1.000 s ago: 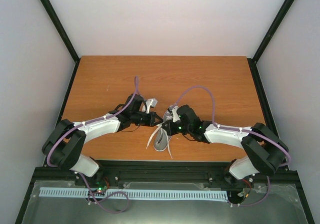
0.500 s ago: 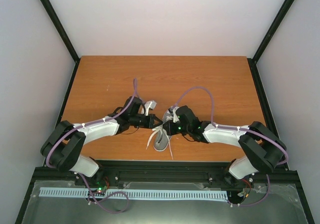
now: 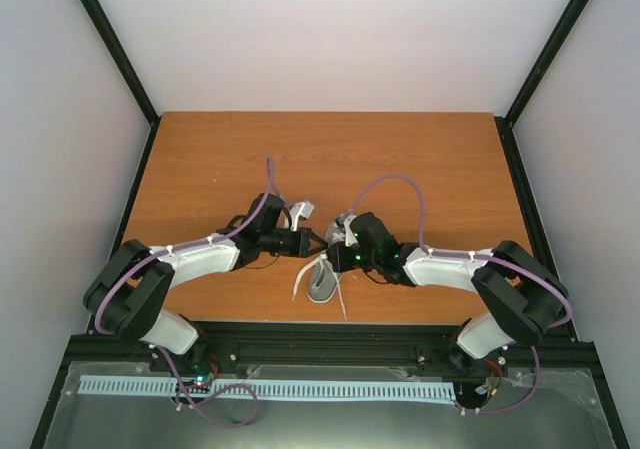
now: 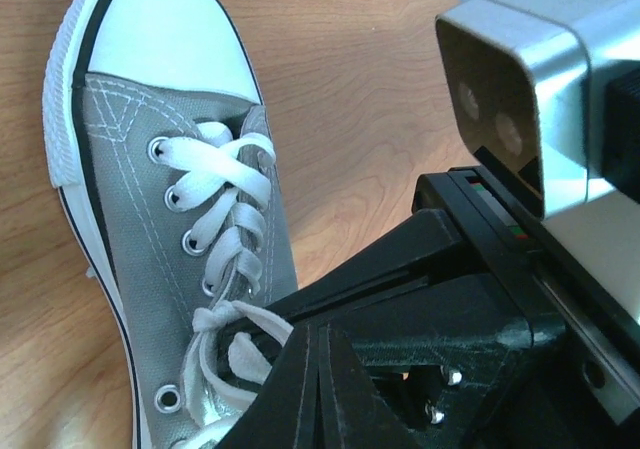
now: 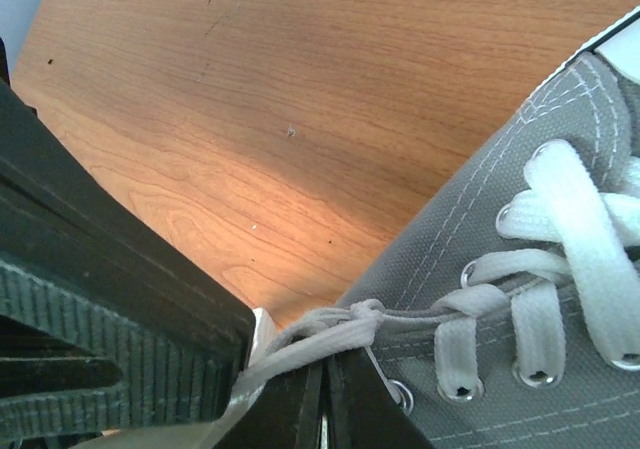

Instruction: Tie the shoes

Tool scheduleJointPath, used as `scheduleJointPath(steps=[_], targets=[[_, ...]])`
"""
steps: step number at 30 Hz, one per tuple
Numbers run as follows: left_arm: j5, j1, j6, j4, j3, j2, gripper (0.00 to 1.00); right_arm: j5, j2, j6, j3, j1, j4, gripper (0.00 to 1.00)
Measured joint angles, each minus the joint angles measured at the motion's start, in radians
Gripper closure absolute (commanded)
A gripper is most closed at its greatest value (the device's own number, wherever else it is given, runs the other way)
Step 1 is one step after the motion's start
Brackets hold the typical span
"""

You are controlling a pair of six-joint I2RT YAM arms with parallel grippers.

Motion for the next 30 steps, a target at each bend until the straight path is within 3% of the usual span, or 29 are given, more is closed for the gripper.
scheduleJointPath(steps=[6,17,30], targets=[[-0.005,0.0,0.004,-0.034,-0.013,0.0,0.96,0.004,0.0,0.004,-0.001,0.0,0.001,0.97],[-0.072,0.006,0.036,-0.164,-0.001,-0.068,0.63,0.009,-0.001,0.006,-0.021,0.0,0.024,0.97],[-0.085,0.043,0.055,-0.25,0.088,0.027,0.68,0.01,-0.003,0.006,-0.028,0.0,0.032,0.97]])
